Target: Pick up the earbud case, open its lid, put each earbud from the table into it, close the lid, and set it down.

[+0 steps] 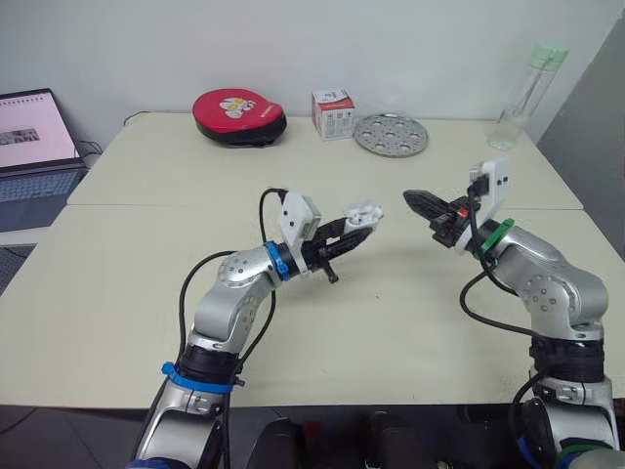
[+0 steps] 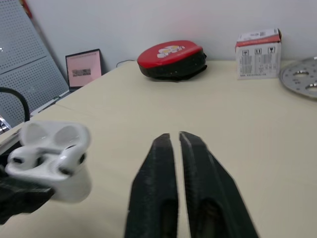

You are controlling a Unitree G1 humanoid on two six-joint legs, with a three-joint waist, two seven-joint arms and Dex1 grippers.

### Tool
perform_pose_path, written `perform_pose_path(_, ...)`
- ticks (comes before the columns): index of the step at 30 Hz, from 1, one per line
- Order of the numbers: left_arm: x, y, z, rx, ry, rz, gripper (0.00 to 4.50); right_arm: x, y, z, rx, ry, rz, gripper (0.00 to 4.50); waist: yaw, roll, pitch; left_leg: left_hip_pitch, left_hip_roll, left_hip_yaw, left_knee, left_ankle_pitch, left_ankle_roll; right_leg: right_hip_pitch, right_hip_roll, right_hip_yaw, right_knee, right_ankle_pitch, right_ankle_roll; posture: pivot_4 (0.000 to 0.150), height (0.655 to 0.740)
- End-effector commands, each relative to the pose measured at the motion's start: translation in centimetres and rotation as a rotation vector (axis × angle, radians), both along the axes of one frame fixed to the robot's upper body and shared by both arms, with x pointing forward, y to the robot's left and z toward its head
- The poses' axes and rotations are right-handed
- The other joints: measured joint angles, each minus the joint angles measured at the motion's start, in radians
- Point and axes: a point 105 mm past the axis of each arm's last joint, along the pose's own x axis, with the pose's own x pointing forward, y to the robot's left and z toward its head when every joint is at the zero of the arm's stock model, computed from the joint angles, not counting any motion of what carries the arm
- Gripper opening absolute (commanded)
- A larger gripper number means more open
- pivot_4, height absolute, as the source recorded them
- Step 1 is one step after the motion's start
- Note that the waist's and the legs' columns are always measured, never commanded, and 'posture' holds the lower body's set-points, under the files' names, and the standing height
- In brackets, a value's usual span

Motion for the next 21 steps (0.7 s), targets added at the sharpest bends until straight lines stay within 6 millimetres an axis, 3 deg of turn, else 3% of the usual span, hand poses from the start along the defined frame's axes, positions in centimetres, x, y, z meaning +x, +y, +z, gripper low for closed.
perform_pose_path(1, -0.3, -0.1, 1.7, -0.017, -0.061, -0.025, 0.77, 0.1, 0.4, 2.2, -0.002, -0.095, 0.02, 0.02, 0.0, 0.0, 0.0, 0.0, 0.0, 0.0, 0.0, 0.0, 0.0, 0.0, 0.0, 0.0, 0.0, 0.0, 0.0, 0.15, 0.74)
perform_pose_path(12, -0.2, 0.2, 1.7, -0.031, -0.064, 0.006, 0.77, -1.2, 0.2, 1.8, 0.012, -0.079, 0.063, 0.02, 0.0, 0.0, 0.0, 0.0, 0.0, 0.0, 0.0, 0.0, 0.0, 0.0, 0.0, 0.0, 0.0, 0.0, 0.001, 0.15, 0.74)
perform_pose_path(15, -0.1, 0.3, 1.8, -0.039, -0.06, 0.015, 0.77, -1.7, 0.3, 2.4, 0.051, -0.092, 0.082, 0.62, 0.0, 0.0, 0.0, 0.0, 0.0, 0.0, 0.0, 0.0, 0.0, 0.0, 0.0, 0.0, 0.0, 0.0, 0.001, 0.15, 0.74)
perform_pose_path(18, 0.0, 0.3, 1.9, -0.05, -0.053, 0.02, 0.77, -2.3, 1.0, 2.8, 0.086, -0.099, 0.118, 1.67, 0.0, 0.0, 0.0, 0.0, 0.0, 0.0, 0.0, 0.0, 0.0, 0.0, 0.0, 0.0, 0.0, -0.001, 0.001, 0.15, 0.74)
perform_pose_path(21, 0.0, 0.4, 1.9, -0.06, -0.042, 0.022, 0.77, -3.2, 1.8, 2.8, 0.12, -0.089, 0.169, 1.81, 0.0, 0.0, 0.0, 0.0, 0.0, 0.0, 0.0, 0.0, 0.0, 0.0, 0.0, 0.0, 0.0, -0.002, 0.003, 0.15, 0.74)
